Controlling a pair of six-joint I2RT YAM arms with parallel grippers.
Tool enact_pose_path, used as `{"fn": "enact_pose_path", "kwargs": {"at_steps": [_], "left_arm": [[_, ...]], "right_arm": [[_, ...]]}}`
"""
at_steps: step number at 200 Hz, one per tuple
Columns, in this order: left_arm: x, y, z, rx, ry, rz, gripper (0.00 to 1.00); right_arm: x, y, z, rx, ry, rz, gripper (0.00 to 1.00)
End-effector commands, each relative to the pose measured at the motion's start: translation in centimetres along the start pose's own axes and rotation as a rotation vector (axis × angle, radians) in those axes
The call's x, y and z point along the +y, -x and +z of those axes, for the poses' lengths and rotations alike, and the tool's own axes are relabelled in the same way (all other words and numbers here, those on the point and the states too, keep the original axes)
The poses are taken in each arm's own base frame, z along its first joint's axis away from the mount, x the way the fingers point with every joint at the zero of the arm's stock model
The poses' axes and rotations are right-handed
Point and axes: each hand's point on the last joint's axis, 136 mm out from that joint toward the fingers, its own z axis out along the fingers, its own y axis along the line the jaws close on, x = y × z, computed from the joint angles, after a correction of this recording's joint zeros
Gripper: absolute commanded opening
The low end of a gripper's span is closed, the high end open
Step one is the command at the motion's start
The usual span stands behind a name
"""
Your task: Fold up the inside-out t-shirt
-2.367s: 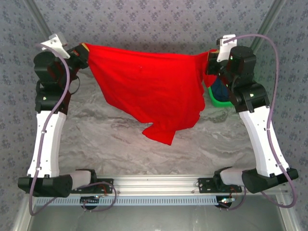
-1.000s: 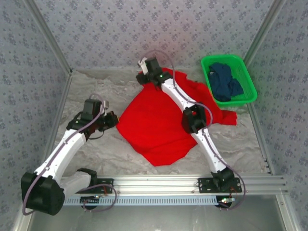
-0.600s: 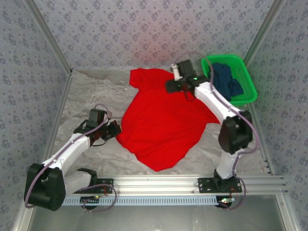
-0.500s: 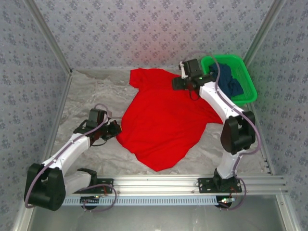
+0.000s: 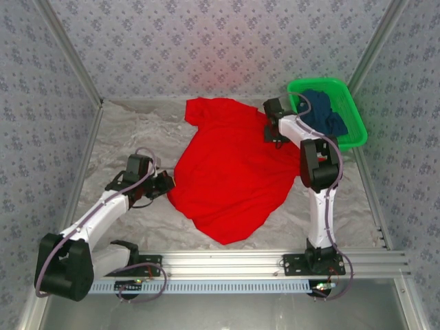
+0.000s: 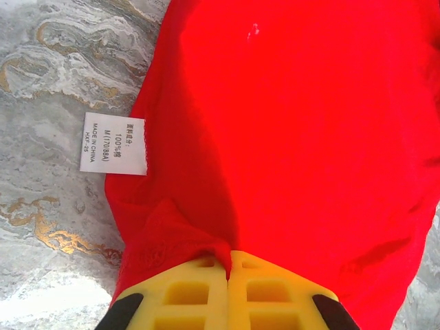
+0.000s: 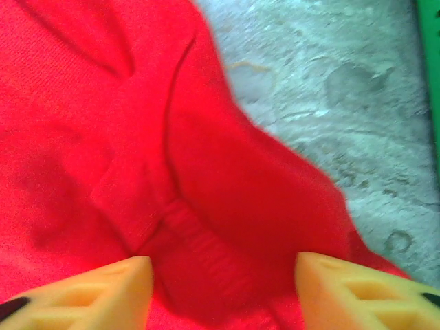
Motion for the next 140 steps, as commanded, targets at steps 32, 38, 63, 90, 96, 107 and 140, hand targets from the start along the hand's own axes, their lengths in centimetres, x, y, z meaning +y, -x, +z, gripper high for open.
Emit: {"fn": "enact_pose_path", "kwargs": {"at_steps": [32, 38, 63, 90, 96, 107, 140], "left_arm": [[0.8, -2.3, -0.1, 0.057, -0.001, 0.015, 0.00], [0.9, -2.7, -0.2, 0.067, -0.003, 0.012, 0.00], [1.2, -4.1, -0.4, 0.095, -0.024, -0.014, 0.00], [1.2, -5.5, -0.4, 0.120, -0.051, -0.027, 0.00], [1.0, -6.0, -0.3, 0.131, -0.062, -0.022, 0.00], [0.5, -6.7, 0.0, 0.157, -0.085, -0.017, 0.00], [-2.1, -8.7, 1.8, 0.232, -0.179, 0.024, 0.00]], "right_arm": [[1.1, 3.0, 2.1, 0.009, 0.000, -0.009, 0.16], [1.6, 3.6, 2.1, -0.002, 0.018, -0.005, 0.13], [4.9, 6.6, 1.7, -0.064, 0.094, -0.017, 0.04], [8.7, 10.0, 0.9, -0.170, 0.206, -0.016, 0.00], [9.7, 10.9, 0.4, -0.201, 0.244, -0.015, 0.00], [11.9, 12.4, -0.4, -0.263, 0.321, -0.012, 0.00], [15.8, 16.3, -2.0, -0.409, 0.495, 0.044, 0.02]]}}
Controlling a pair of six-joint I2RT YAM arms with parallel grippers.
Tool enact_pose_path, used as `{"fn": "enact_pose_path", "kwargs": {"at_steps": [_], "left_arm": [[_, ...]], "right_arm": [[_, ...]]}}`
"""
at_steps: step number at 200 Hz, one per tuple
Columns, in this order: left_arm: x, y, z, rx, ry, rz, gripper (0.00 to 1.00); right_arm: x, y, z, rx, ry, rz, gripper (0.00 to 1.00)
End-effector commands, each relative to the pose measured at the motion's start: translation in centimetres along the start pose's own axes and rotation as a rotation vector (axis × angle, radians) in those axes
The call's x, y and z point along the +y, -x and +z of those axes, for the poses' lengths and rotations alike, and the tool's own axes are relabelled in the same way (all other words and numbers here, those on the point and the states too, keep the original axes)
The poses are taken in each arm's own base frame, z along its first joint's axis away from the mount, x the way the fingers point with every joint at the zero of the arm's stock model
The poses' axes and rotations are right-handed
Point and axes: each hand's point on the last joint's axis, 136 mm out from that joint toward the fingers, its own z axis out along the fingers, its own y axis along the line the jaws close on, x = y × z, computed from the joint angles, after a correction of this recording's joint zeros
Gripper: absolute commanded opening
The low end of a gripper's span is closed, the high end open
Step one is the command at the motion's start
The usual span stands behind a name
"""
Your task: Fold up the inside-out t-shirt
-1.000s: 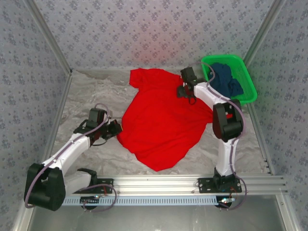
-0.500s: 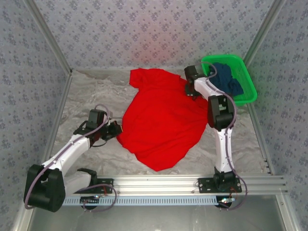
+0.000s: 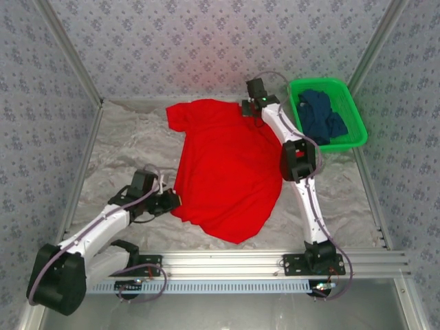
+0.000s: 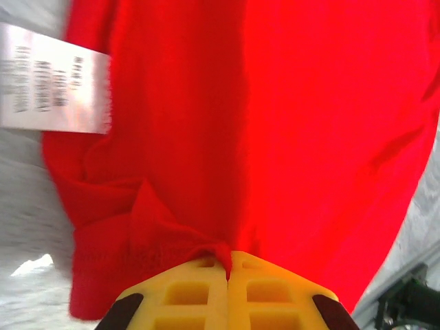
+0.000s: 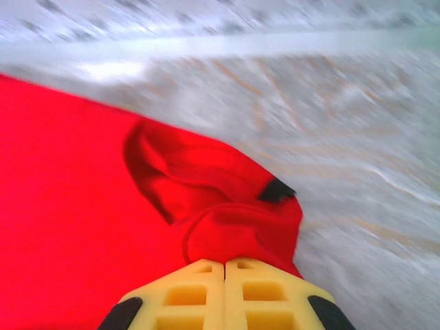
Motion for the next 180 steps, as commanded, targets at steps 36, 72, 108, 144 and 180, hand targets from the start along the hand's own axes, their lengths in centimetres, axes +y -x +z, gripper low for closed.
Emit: {"fn": "enact_pose_path", "kwargs": {"at_steps": [36, 72, 108, 144, 180], "left_arm": [[-4.2, -1.1, 2.7, 0.122, -0.106, 0.073, 0.00], [-4.4, -0.4, 2.0, 0.092, -0.067, 0.123, 0.00], [-4.2, -0.1, 0.8, 0.048, -0.037, 0.151, 0.00], [-3.8, 0.3, 0.5, 0.020, -0.010, 0.153, 0.00], [-3.7, 0.5, 0.6, 0.028, 0.003, 0.164, 0.00]], "right_arm": [[3.4, 5.1, -0.3, -0.169, 0.177, 0.020, 0.27], [-0.8, 3.4, -4.0, -0.036, 0.015, -0.067, 0.54], [-2.5, -1.6, -8.3, 0.088, -0.030, -0.104, 0.57], [-4.5, -6.4, -7.9, 0.195, -0.085, -0.174, 0.56], [-3.9, -8.2, -5.9, 0.282, -0.070, -0.242, 0.54]]}}
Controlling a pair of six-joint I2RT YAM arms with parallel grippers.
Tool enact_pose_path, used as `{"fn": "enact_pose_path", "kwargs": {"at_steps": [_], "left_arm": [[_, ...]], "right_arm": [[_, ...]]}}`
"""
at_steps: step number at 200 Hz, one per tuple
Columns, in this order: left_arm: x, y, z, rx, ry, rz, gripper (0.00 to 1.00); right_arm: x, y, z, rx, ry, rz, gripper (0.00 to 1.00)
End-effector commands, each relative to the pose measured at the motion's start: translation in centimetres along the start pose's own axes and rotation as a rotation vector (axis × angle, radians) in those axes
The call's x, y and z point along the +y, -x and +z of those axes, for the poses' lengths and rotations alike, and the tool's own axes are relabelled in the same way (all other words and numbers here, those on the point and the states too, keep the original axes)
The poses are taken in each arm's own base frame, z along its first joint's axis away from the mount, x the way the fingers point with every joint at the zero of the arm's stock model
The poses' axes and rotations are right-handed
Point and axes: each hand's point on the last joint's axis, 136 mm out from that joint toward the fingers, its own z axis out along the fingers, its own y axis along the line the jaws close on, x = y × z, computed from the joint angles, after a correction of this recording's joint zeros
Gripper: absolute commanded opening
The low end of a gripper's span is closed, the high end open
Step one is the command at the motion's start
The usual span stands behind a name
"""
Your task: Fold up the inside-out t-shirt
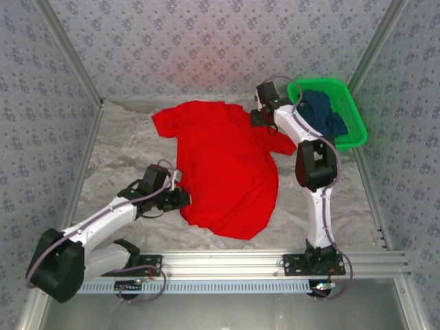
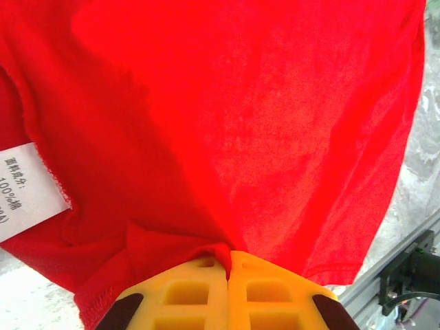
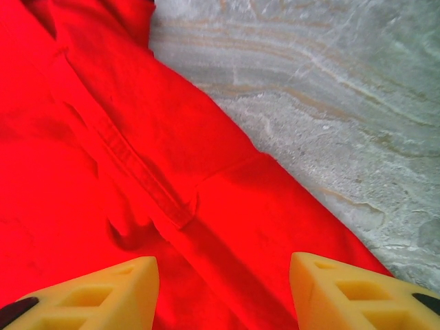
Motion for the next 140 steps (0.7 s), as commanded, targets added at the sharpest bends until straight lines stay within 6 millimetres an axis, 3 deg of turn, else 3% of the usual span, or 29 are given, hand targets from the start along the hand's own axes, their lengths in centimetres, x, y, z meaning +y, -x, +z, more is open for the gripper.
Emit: {"fn": "enact_pose_path", "kwargs": {"at_steps": [1, 41, 73, 121, 140], "left_arm": [[-0.4, 0.5, -0.4, -0.005, 0.013, 0.033, 0.00], [-0.4, 0.7, -0.5, -0.012, 0.015, 0.035, 0.00], [-0.3, 0.7, -0.4, -0.008, 0.024, 0.037, 0.00], [0.0, 0.6, -0.3, -0.007, 0.032, 0.033, 0.00], [0.2, 0.5, -0.3, -0.004, 0.038, 0.030, 0.00]], "right_arm": [[0.3, -2.3, 2.2, 0.102, -0.011, -0.081, 0.54], [0.0, -3.5, 3.9, 0.151, -0.028, -0.100, 0.52], [-0.7, -3.3, 4.9, 0.157, -0.048, -0.097, 0.34], [-2.6, 0.5, 3.3, 0.061, -0.086, -0.062, 0.12], [-4.6, 2.2, 2.4, 0.015, -0.152, -0.027, 0.07]]}}
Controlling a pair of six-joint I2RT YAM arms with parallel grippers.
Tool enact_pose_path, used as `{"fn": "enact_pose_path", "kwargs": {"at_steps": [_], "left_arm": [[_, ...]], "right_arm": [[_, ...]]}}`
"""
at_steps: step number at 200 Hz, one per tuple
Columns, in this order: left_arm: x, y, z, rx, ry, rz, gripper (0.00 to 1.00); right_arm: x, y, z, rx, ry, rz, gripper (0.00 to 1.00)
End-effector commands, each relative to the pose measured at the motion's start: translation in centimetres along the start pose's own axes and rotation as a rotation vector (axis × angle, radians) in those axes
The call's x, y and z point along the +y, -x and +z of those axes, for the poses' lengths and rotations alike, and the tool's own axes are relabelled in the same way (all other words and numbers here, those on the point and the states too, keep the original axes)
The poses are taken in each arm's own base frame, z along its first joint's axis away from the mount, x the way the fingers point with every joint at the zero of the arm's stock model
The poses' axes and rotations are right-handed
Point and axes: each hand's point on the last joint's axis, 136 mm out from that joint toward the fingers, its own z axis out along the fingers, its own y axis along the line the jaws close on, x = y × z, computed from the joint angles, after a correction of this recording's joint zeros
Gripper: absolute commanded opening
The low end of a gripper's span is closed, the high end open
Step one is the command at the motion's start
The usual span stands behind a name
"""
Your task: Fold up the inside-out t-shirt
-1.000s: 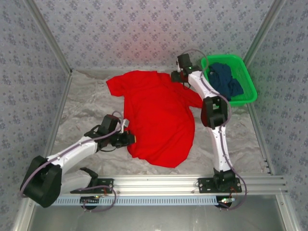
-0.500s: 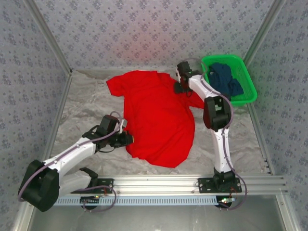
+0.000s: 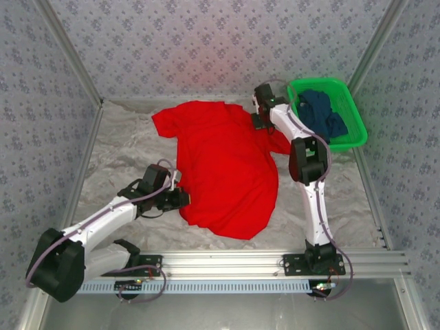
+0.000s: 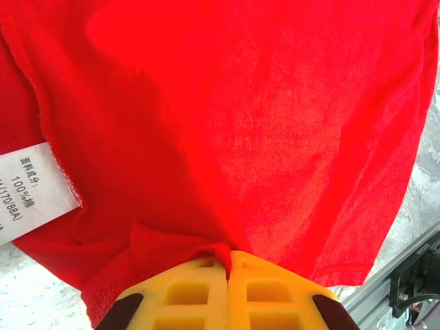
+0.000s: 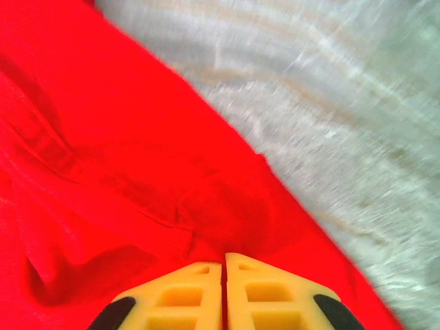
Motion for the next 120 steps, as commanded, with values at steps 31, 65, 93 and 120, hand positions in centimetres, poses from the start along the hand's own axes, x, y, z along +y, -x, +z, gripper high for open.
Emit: {"fn": "enact_pose_path", "kwargs": {"at_steps": [31, 65, 93, 120], "left_arm": [[0.1, 0.2, -0.3, -0.002, 0.019, 0.015, 0.00], [0.7, -0.5, -0.1, 0.006, 0.020, -0.014, 0.00], [1.2, -0.9, 0.0, 0.015, 0.035, -0.017, 0.00], [1.7, -0.6, -0.6, -0.012, 0.074, -0.016, 0.00]], "right_arm": [[-8.8, 4.7, -2.7, -0.130, -0.286, 0.131, 0.08], [-9.0, 6.4, -3.9, -0.166, -0.261, 0.149, 0.39], [-5.3, 4.8, -6.0, -0.131, -0.185, 0.075, 0.53], [0.2, -1.5, -7.6, -0.034, -0.049, 0.048, 0.53]]}}
